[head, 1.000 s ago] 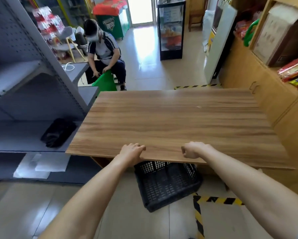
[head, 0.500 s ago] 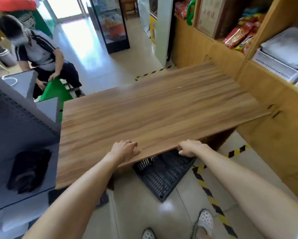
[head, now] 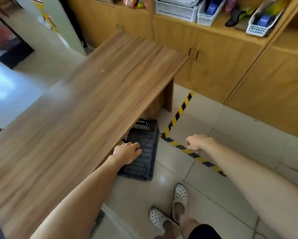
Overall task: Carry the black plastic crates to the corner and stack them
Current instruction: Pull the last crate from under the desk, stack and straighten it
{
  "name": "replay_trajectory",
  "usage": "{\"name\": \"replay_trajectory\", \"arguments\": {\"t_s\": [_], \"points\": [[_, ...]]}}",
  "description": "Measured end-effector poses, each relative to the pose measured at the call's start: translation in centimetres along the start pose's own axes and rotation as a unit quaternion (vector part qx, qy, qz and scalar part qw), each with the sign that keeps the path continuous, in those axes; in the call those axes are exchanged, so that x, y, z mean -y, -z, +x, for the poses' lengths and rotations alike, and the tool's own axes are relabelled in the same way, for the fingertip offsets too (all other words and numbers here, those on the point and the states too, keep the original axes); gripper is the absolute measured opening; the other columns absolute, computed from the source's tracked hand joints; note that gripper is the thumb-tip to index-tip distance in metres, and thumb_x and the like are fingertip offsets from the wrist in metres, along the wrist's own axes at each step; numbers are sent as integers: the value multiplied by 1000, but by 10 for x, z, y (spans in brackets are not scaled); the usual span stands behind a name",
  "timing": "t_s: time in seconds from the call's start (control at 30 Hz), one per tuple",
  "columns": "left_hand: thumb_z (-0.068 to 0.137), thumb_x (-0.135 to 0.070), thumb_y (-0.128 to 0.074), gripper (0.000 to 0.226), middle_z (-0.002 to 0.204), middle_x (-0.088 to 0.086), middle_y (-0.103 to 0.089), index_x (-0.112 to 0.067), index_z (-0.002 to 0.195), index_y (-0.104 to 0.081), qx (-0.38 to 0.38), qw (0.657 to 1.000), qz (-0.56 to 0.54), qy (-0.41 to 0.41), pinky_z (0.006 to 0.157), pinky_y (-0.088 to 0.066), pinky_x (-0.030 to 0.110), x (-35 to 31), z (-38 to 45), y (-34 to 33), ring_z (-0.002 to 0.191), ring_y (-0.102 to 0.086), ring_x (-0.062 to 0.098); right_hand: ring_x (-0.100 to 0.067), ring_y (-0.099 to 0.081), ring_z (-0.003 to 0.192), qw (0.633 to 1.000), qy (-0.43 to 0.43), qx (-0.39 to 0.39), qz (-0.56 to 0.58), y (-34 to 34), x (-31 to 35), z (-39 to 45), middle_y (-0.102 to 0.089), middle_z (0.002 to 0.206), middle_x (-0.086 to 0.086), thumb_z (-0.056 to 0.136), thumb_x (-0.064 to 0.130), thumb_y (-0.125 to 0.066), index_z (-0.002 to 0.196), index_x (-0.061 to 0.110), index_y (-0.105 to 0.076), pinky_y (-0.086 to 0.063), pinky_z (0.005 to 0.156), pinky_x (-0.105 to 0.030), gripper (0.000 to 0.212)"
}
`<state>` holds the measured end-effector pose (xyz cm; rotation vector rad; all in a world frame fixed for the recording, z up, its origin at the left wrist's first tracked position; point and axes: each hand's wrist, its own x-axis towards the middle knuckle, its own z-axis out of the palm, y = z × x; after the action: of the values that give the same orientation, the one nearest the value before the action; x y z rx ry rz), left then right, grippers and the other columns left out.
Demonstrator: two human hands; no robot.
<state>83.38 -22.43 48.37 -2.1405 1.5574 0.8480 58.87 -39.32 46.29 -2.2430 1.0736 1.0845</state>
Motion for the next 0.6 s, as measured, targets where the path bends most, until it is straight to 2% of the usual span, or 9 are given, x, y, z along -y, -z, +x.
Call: {"name": "replay_trajectory", "arguments": {"t_s": [0.13, 0.23, 0.3, 0.37, 0.5, 0.6], "points": [[100, -39, -33, 40, 135, 2, -54, -32, 138, -44, 20, 999, 27, -22, 93, -48, 42, -23, 35, -1, 121, -55, 29, -30, -61, 103, 997, -40, -4, 64, -14, -42, 4, -62, 118, -12, 96, 20, -45, 121, 10, -58, -49, 82, -38, 30], [99, -32, -38, 42, 138, 1, -53, -32, 140, -43, 28, 999, 20, -27, 93, -49, 41, -32, 69, -6, 123, -54, 27, -31, -62, 98, 992, -39, -15, 120, -22, -54, 20, -63, 114, -14, 96, 14, -42, 116, 8, -60, -48, 70, -34, 27], [98, -29, -41, 41, 136, 1, -55, -32, 139, -45, 39, 999, 0, -25, 90, -50, 40, -37, 88, -15, 120, -56, 27, -31, -63, 97, 991, -32, -7, 132, -33, -55, 32, -64, 112, -13, 95, 18, -43, 113, 10, -60, -50, 73, -35, 26], [97, -28, -42, 39, 134, 3, -57, -32, 136, -46, 50, 998, -36, -11, 87, -51, 40, -36, 105, -30, 115, -58, 27, -31, -61, 99, 991, -32, 16, 132, -48, -50, 46, -63, 113, -12, 95, 20, -43, 112, 12, -59, -52, 81, -37, 25], [100, -25, -44, 38, 129, 5, -59, -25, 137, -47, 65, 985, -154, 46, 74, -47, 33, -19, 144, -69, 104, -60, 29, -29, -60, 99, 989, -46, 48, 133, -78, -34, 82, -61, 115, -10, 93, 11, -40, 114, 11, -59, -42, 68, -31, 28], [100, -20, -47, 38, 124, 11, -61, -15, 138, -46, 65, 960, -251, 107, 70, -38, 29, 0, 166, -109, 87, -55, 24, -28, -60, 102, 986, -48, 56, 150, -103, -12, 119, -60, 122, -11, 93, 9, -38, 124, 12, -54, -46, 71, -33, 34]]}}
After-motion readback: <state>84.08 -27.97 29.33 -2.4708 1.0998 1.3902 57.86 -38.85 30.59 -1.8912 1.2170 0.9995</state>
